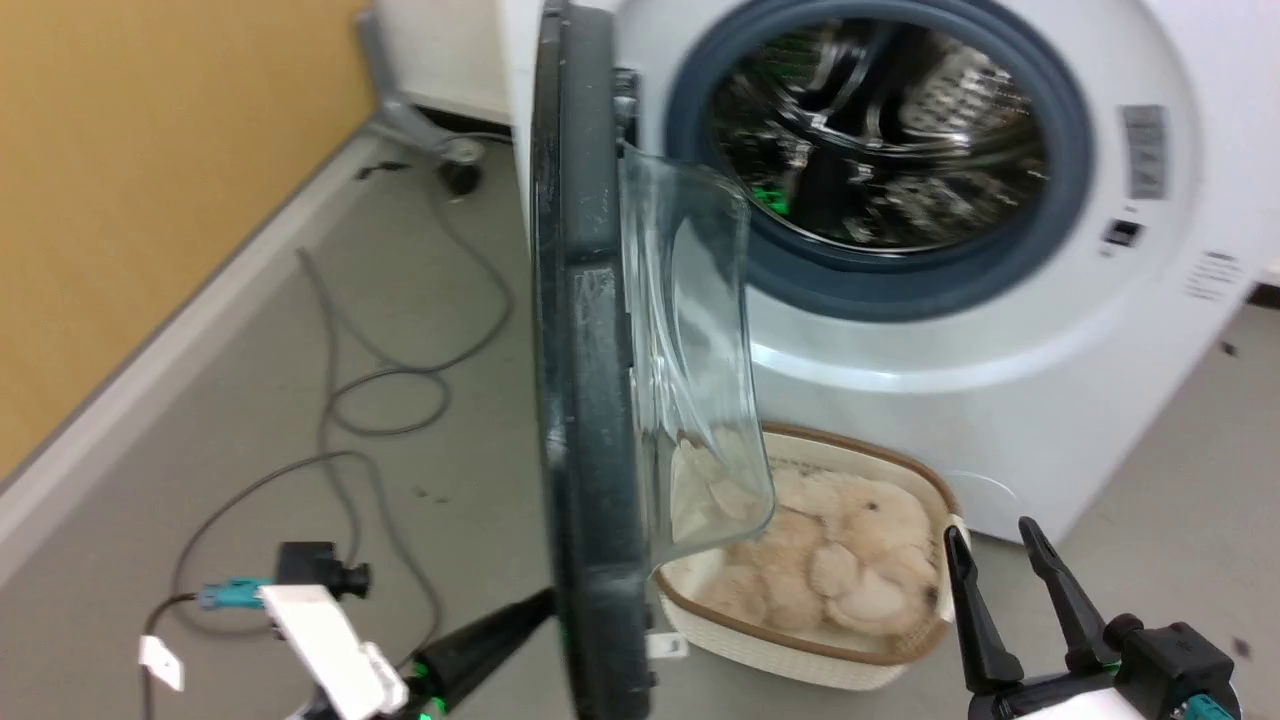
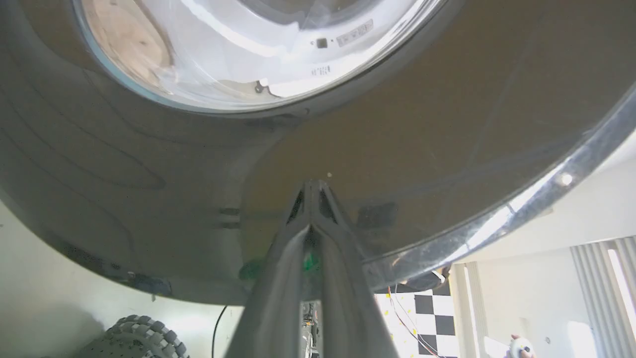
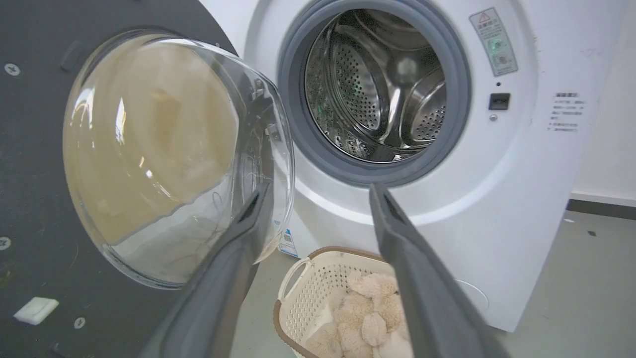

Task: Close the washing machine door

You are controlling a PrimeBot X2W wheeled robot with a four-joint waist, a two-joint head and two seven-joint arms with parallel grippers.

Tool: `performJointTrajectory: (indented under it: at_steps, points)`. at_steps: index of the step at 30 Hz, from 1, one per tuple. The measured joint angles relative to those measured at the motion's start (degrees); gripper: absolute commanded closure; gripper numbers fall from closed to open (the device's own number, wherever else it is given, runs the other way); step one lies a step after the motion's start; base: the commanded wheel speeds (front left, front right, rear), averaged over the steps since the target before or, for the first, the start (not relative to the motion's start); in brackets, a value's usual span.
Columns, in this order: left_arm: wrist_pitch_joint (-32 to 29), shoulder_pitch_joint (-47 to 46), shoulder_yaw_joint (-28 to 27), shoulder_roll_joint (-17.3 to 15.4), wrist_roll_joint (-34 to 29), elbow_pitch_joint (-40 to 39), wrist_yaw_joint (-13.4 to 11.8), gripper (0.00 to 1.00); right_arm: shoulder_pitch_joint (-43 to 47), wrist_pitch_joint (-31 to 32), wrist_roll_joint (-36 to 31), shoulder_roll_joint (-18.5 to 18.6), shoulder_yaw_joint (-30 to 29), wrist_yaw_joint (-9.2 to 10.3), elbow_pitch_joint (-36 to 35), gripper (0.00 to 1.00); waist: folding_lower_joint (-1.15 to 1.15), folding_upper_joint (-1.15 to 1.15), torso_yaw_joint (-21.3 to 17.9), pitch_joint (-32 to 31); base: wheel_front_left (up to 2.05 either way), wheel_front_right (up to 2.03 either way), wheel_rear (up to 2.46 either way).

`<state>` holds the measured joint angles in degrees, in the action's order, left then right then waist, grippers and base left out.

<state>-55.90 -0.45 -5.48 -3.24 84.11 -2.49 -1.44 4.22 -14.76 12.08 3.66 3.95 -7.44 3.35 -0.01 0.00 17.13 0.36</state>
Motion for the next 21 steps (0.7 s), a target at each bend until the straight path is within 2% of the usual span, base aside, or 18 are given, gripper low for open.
performJointTrajectory:
  at_steps: [5,11,21]
  points:
    - [5.0,0.6,5.8,0.2,0.8,0.3,0.2,1.0,0.0,0.0,-0.2,0.0,0.2,0.0,-0.1,0.0,0.0,0.0,-4.8,0.7,0.0,0.0,0.0]
    - [12.2,0.0,11.4,0.2,3.1,3.2,1.7,1.0,-0.2,0.0,-0.5,0.1,0.2,0.0,-0.2,0.0,0.0,0.0,-11.3,2.1,0.0,0.0,0.0]
    - [26.8,-8.8,18.1,0.3,5.5,9.8,4.2,1.0,-1.6,0.0,-0.4,0.1,0.3,0.0,-0.7,0.0,0.0,0.0,-22.6,5.9,0.0,0.0,0.0]
